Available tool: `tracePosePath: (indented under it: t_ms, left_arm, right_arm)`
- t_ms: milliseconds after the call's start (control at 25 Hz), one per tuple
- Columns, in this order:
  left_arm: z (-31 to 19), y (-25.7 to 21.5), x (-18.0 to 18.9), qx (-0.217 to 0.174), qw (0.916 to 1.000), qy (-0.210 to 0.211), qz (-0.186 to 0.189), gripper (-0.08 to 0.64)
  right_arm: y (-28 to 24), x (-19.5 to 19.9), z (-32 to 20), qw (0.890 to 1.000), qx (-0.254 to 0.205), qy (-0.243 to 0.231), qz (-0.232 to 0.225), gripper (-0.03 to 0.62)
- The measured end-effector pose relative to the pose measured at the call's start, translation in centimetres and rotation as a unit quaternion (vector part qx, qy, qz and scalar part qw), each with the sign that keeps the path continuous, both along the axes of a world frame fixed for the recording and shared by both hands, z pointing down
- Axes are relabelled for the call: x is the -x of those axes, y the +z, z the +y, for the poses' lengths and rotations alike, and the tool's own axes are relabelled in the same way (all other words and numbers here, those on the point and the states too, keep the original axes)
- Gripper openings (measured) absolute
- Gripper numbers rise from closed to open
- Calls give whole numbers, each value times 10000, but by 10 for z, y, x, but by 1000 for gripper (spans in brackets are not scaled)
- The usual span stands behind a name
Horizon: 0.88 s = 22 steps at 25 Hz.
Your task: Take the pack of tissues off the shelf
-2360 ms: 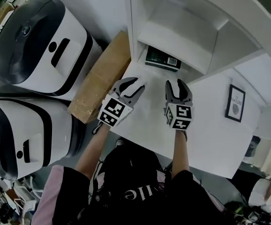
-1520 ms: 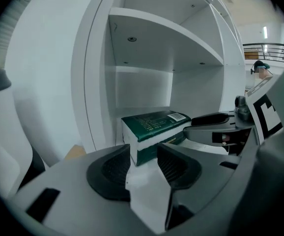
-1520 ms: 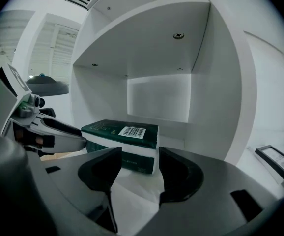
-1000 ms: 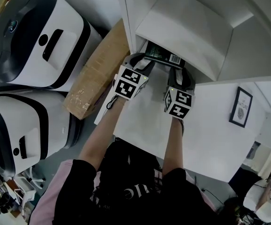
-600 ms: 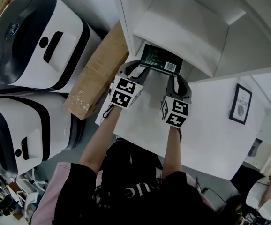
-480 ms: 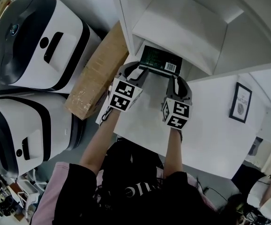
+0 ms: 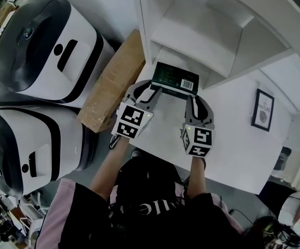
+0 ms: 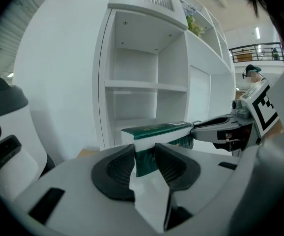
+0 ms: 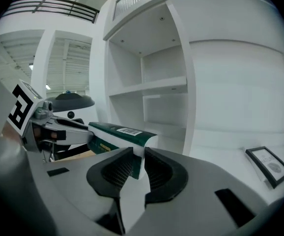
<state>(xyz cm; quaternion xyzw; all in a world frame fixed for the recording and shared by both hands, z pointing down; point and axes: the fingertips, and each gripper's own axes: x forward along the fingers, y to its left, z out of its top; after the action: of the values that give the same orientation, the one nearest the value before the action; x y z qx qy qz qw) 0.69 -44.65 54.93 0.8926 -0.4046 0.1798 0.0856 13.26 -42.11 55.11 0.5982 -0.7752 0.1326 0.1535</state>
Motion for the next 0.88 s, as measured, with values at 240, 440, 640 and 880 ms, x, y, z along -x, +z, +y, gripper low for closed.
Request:
tracePosePath:
  t_ms: [240, 440, 640, 880]
  left_arm:
    - [38, -43, 15, -296, 9994, 190, 67, 137]
    - [74, -71, 29, -520, 9981, 283, 181, 137]
    - [119, -90, 51, -610, 9969, 239, 424, 137]
    - [187, -100, 76, -621, 9955, 352, 629, 135]
  right_arm:
    - [-37, 14, 40, 9998, -166, -130, -16, 95]
    - [-67, 28, 79, 9993, -330, -184, 21, 92]
    - [-92, 48, 123, 9986, -456, -224, 107, 92]
    - [-111, 72, 190, 9981, -562, -164, 166, 91]
